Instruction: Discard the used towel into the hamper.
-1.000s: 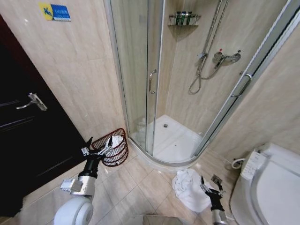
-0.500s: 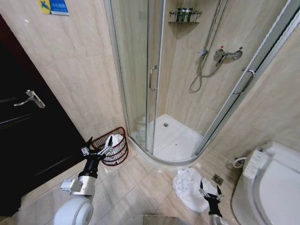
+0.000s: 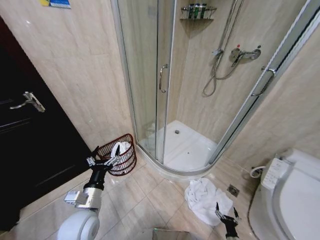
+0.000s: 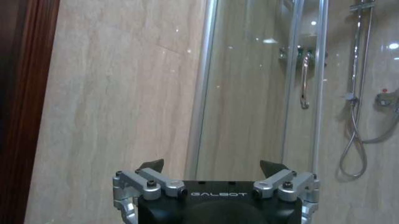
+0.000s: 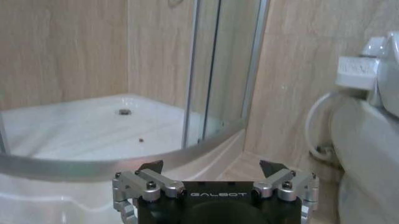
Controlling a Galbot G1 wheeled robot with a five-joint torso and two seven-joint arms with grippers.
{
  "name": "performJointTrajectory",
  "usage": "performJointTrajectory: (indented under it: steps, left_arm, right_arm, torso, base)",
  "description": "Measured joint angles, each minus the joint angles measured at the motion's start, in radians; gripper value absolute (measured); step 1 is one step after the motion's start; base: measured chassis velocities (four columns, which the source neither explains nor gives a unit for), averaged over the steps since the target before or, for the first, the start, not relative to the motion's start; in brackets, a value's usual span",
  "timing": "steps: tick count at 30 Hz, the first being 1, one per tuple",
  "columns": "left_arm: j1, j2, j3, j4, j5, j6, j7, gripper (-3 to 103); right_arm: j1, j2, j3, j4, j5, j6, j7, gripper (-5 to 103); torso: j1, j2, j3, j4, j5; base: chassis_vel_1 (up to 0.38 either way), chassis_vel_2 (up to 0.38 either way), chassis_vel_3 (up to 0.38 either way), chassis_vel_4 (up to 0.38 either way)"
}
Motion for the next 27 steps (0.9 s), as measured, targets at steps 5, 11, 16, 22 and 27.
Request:
performJointTrajectory:
  steps: [5, 11, 16, 22, 27]
  left_arm:
    - [0.000, 0.000, 0.000, 0.000, 0.000, 0.000, 0.000, 100]
    - [0.000, 0.000, 0.000, 0.000, 0.000, 0.000, 0.000, 100]
    - [0.000, 0.000, 0.000, 0.000, 0.000, 0.000, 0.000, 100]
    - [0.000, 0.000, 0.000, 0.000, 0.000, 0.000, 0.000, 100]
    - [0.000, 0.000, 0.000, 0.000, 0.000, 0.000, 0.000, 100]
  right_arm:
    - [0.017, 0.002, 0.000, -0.038, -0.006, -0.001, -0.021, 100]
    - [0.030, -0.001, 0.003, -0.083, -0.014, -0.002, -0.048, 100]
    - [0.037, -0.006, 0.012, -0.115, -0.115, -0.003, -0.035, 100]
    - [0.038, -0.012, 0.010, -0.146, -0.542, -0.003, 0.348, 100]
    - [0.027, -0.010, 0.007, -0.085, -0.210, -0.003, 0.114, 100]
  torso:
    - [-0.011, -0.026, -0.015, 0.0001, 0.0000]
    - [-0.021, -0.049, -0.029, -0.0001, 0.0000]
    - [-0.032, -0.074, -0.042, -0.0001, -0.0001]
    - [-0.039, -0.091, -0.052, -0.0008, 0.0000]
    - [-0.046, -0.107, -0.061, 0.0002, -0.0004]
  base:
    - [-0.005, -0.009, -0.010, -0.008]
    - [-0.056, -0.052, -0.064, -0.057]
    - [-0.088, -0.076, -0.065, -0.081]
    - [-0.053, -0.075, -0.057, -0.055]
    - [0.000, 0.000, 0.000, 0.000]
